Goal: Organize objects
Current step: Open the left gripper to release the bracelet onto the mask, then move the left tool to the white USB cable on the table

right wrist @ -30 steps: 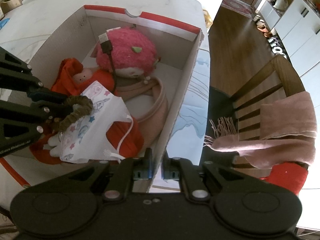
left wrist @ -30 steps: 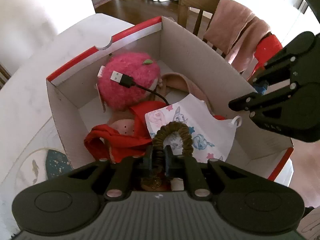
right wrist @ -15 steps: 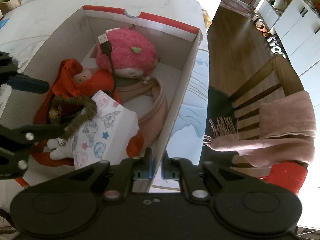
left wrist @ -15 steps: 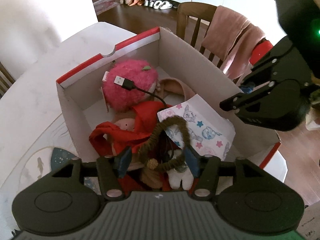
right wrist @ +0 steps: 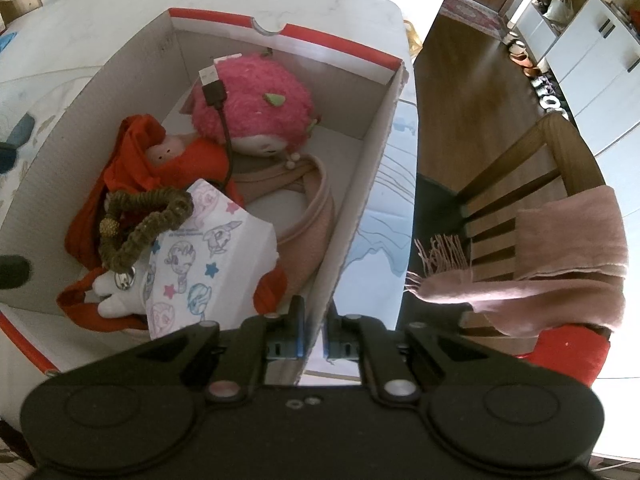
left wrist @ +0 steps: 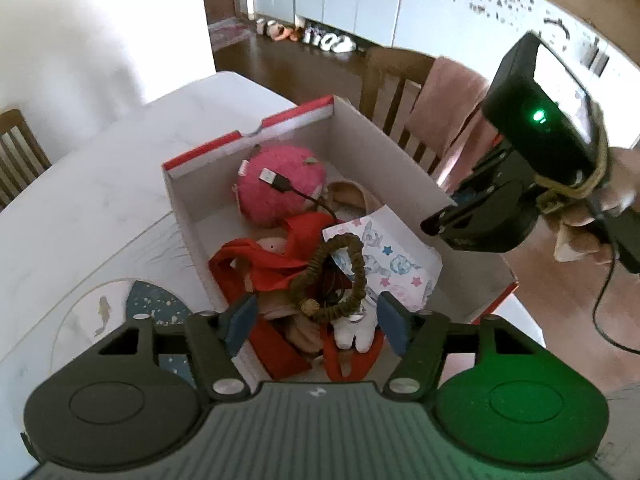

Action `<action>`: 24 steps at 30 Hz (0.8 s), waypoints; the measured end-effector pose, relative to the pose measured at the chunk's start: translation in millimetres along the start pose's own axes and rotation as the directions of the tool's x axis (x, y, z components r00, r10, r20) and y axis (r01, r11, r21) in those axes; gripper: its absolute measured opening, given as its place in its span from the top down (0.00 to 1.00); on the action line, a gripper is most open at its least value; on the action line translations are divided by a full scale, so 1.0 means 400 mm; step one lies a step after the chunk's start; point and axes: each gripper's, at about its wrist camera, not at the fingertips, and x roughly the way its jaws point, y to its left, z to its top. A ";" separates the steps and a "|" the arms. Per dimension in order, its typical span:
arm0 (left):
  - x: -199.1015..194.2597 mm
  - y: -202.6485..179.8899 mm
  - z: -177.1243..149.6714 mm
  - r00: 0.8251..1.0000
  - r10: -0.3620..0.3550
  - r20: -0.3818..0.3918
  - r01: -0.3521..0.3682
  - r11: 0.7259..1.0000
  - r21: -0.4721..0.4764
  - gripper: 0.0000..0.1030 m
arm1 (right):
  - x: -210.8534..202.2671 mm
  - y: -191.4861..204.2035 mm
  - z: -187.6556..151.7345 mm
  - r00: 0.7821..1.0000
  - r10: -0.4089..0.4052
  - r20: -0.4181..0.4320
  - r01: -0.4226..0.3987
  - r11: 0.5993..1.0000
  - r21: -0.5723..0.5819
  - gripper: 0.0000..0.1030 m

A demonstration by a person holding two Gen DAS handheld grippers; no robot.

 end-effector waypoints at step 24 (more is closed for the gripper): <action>-0.125 0.306 -0.280 0.977 0.206 -0.048 -0.206 0.872 -0.444 0.15 | -0.002 0.002 -0.003 1.000 0.003 0.000 -0.003 1.000 0.005 0.90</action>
